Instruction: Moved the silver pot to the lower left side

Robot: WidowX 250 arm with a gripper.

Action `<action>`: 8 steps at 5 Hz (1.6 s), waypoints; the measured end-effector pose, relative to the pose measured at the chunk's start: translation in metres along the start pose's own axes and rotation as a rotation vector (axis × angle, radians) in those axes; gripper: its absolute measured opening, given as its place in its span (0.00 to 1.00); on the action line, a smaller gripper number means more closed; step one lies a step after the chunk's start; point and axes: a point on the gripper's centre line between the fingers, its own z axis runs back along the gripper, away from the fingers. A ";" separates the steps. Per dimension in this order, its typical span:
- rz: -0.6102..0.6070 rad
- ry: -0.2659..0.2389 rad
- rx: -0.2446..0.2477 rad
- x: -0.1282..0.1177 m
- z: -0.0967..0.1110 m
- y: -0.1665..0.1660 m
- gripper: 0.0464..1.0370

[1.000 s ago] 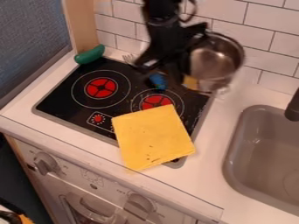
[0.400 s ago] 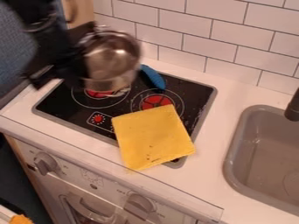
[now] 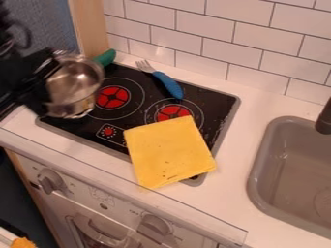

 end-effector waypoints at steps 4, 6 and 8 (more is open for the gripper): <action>0.087 0.051 0.011 0.030 -0.059 -0.005 0.07; 0.098 0.100 0.030 0.026 -0.067 -0.013 0.54; 0.089 0.125 0.042 0.029 -0.055 -0.021 0.97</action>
